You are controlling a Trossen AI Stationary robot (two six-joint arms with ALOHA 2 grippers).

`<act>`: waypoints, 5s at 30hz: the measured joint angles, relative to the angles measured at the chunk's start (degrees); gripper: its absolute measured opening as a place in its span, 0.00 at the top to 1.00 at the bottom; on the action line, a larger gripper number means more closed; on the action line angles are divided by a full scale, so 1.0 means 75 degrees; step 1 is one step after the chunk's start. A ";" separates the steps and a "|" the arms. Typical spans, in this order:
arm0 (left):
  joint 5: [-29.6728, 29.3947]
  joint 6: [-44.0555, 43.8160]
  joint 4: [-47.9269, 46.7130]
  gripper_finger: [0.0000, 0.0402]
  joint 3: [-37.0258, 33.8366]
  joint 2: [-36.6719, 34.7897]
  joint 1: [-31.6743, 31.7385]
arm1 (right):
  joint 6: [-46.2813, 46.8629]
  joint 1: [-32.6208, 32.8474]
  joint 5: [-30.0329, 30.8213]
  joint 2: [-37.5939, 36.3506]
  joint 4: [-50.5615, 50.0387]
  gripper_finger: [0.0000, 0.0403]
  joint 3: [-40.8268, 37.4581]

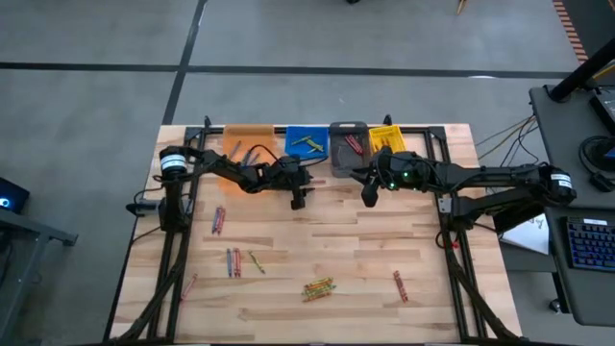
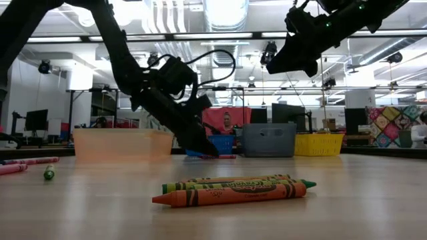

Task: Sort crayons
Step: Put the red crayon into the black bin

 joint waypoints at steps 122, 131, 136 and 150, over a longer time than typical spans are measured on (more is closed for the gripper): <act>0.1356 -0.1379 0.1220 0.97 -0.0025 -0.2560 -0.0574 | -0.1169 0.0300 -0.0125 0.1416 0.3781 0.96 -0.0341; 0.1212 -0.1367 0.1106 0.80 -0.0019 -0.2560 -0.0494 | -0.1440 0.0023 0.0036 0.1403 0.3435 0.96 -0.0283; 0.0443 -0.1279 0.1062 0.66 -0.0019 -0.2560 -0.0165 | -0.1735 -0.0830 0.0597 0.1456 0.1416 0.97 0.0366; 0.0217 -0.2060 0.1008 0.56 -0.0019 -0.2842 0.0230 | -0.3284 -0.3115 0.0131 0.4056 -0.0777 0.97 0.2475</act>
